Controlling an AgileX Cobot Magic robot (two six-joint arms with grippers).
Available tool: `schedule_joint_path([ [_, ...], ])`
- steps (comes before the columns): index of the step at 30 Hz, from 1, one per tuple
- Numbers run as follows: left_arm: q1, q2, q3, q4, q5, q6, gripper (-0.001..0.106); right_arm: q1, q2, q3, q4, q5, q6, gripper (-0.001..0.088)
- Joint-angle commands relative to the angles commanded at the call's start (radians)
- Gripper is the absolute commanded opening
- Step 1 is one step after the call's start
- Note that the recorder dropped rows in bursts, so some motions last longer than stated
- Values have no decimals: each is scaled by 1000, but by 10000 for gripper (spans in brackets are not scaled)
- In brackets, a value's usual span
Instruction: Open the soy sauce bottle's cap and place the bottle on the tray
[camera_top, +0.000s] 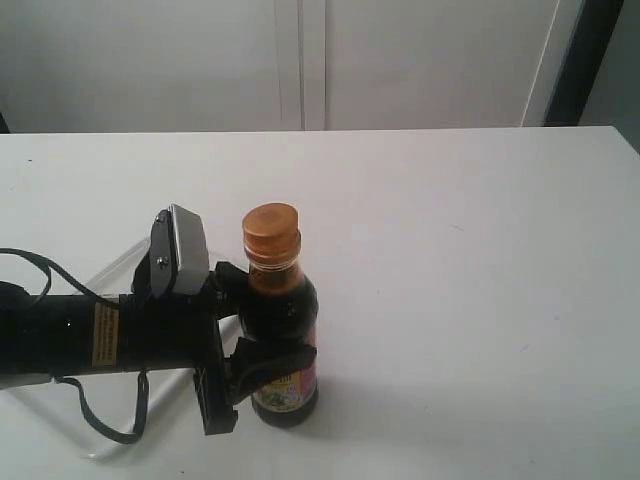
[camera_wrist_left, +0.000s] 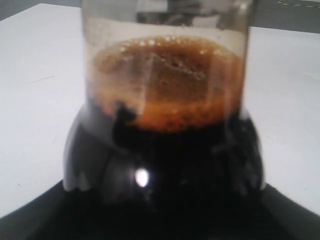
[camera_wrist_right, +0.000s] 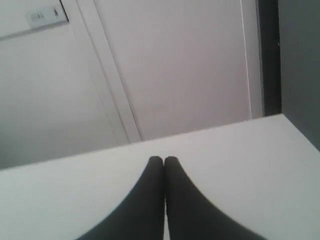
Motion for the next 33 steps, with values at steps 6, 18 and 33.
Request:
schedule_joint_path([
  [6,0,0,0,-53,0,48,0,0,80,63,-2,-308,-94,0],
  [18,0,0,0,-89,21,77,0,85,249,175,-2,-654,-217,0],
  [33,0,0,0,-89,46,77,0,403,500,191,157,-887,-358,0],
])
